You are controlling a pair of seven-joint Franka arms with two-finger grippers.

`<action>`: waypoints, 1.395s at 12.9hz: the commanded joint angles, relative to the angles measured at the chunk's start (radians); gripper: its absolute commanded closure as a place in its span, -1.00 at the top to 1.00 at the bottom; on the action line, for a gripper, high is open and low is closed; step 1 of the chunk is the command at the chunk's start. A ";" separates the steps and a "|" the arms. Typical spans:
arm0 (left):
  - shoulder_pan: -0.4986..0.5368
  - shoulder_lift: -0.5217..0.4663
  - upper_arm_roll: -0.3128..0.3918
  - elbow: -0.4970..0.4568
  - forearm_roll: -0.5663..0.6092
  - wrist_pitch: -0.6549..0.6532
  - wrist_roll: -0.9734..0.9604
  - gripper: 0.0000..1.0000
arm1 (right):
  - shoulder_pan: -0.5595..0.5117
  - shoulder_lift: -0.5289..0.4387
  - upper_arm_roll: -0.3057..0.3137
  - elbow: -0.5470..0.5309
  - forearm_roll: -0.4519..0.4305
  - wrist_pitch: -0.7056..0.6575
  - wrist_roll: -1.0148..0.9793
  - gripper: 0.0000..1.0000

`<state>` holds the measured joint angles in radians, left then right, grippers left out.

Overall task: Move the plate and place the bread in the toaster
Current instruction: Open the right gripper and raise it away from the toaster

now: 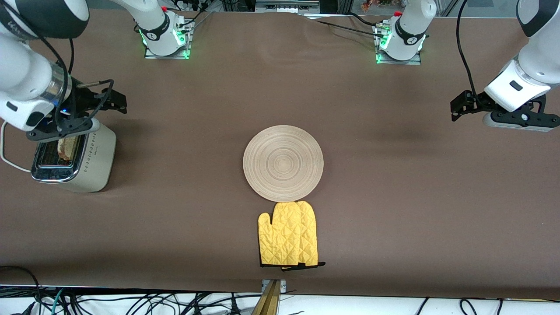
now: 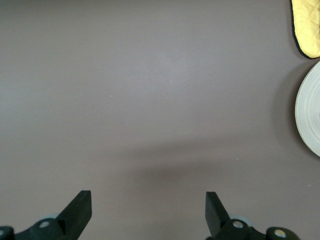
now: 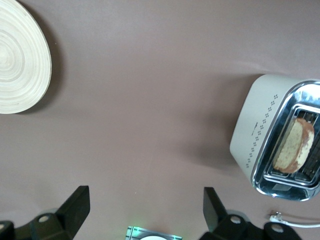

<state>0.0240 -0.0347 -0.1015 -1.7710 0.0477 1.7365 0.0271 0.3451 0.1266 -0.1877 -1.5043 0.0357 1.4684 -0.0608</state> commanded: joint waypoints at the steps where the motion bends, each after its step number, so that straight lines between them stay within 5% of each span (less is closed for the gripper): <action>1: -0.004 0.009 0.000 0.025 0.023 -0.023 -0.009 1.00 | -0.180 -0.081 0.178 -0.088 -0.016 0.033 0.018 1.00; 3: -0.006 0.009 0.000 0.027 0.023 -0.023 -0.009 1.00 | -0.254 -0.087 0.238 -0.089 -0.020 0.032 0.016 1.00; 18: -0.006 0.009 0.000 0.027 0.023 -0.023 -0.009 1.00 | -0.256 -0.065 0.235 -0.037 -0.065 0.020 0.010 1.00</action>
<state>0.0240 -0.0344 -0.1015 -1.7709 0.0477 1.7352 0.0271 0.1035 0.0675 0.0350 -1.5495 -0.0164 1.4874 -0.0507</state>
